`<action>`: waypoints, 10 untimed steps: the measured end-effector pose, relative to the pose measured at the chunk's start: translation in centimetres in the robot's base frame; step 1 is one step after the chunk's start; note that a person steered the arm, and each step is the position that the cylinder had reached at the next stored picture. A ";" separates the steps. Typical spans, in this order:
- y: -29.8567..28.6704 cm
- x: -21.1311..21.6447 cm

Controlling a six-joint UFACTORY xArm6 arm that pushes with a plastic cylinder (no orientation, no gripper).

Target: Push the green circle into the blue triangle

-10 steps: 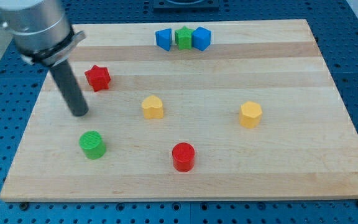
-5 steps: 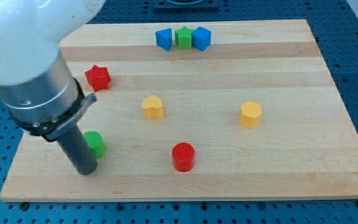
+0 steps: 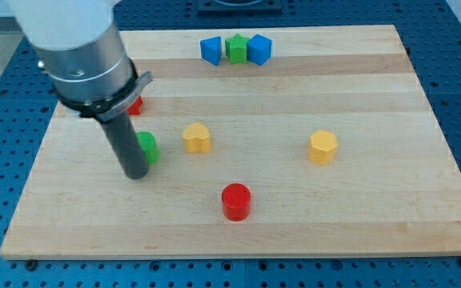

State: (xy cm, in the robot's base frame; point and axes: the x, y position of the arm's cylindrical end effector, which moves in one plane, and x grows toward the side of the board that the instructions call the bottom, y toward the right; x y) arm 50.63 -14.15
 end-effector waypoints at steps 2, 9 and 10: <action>0.7 -4.2; 0.1 -14.8; -0.1 -16.4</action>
State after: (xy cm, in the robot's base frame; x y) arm 34.26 -14.29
